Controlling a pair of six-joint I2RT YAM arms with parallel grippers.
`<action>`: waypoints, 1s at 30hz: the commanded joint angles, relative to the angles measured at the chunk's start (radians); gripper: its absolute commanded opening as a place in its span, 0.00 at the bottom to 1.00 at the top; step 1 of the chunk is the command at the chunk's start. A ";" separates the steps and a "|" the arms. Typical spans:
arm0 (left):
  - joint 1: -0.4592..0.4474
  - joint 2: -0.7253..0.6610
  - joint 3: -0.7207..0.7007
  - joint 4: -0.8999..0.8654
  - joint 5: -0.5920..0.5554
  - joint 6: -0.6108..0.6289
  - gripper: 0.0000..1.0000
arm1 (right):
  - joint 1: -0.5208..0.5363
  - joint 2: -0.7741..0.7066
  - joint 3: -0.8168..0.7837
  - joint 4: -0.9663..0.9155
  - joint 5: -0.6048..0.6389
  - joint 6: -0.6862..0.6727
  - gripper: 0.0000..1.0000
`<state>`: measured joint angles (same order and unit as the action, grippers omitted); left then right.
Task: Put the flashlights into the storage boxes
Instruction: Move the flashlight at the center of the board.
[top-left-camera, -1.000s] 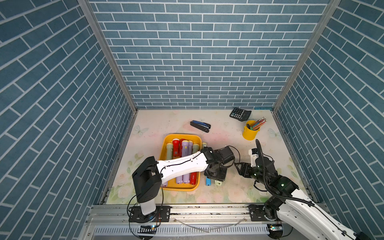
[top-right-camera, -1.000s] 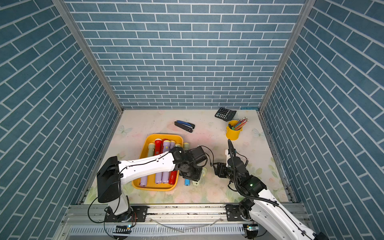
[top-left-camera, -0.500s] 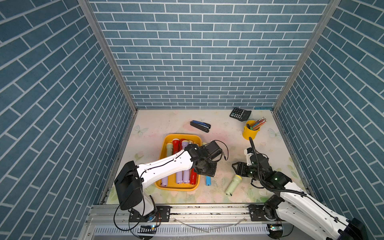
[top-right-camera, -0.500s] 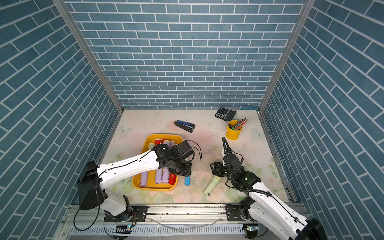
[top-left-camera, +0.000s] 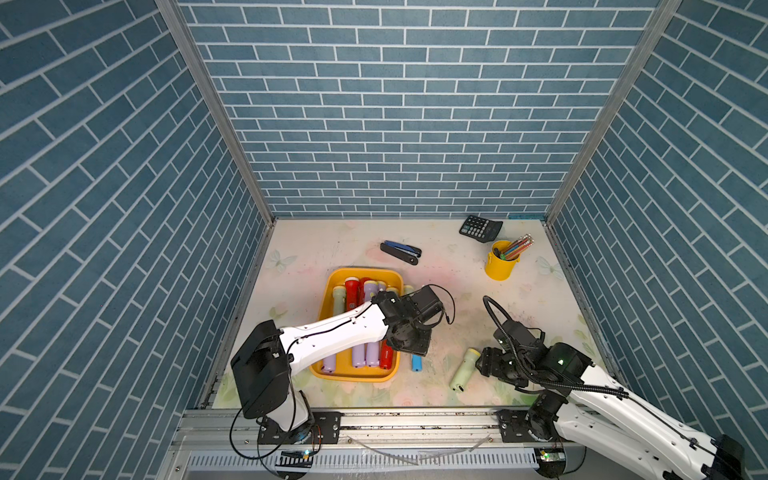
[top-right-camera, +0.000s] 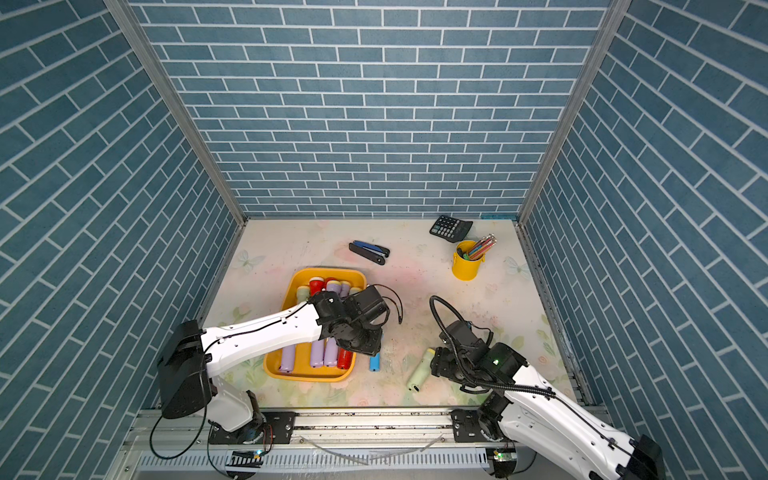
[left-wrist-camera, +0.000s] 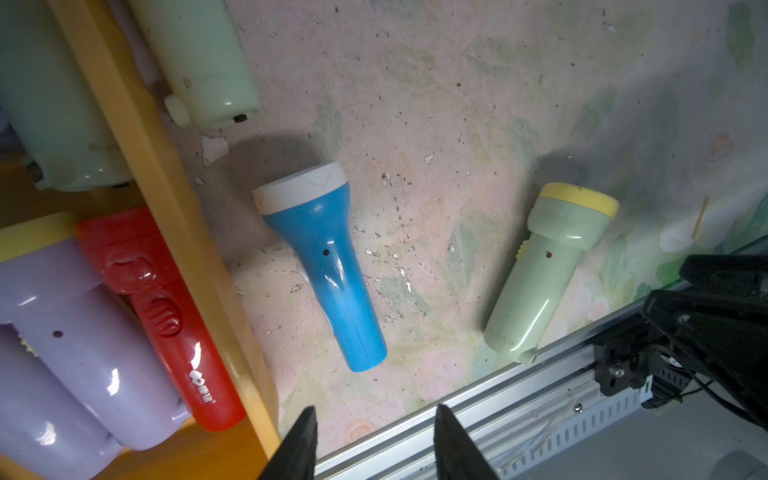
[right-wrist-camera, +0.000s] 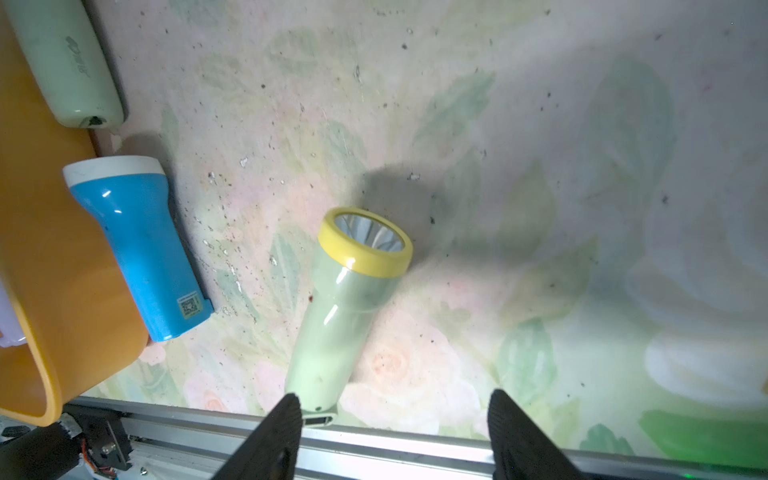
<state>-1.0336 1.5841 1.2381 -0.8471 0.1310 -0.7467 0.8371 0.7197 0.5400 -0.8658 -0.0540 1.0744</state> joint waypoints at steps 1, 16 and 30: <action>0.003 0.011 -0.016 0.015 -0.009 0.008 0.47 | 0.050 -0.002 -0.040 0.081 -0.029 0.128 0.72; 0.019 -0.024 -0.084 0.076 -0.010 -0.016 0.47 | 0.125 0.255 -0.084 0.382 -0.087 0.158 0.69; 0.037 -0.068 -0.133 0.104 -0.020 -0.026 0.47 | 0.145 0.504 0.011 0.482 -0.160 0.087 0.67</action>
<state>-1.0061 1.5471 1.1244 -0.7456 0.1303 -0.7681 0.9707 1.1950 0.5163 -0.3843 -0.2050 1.1706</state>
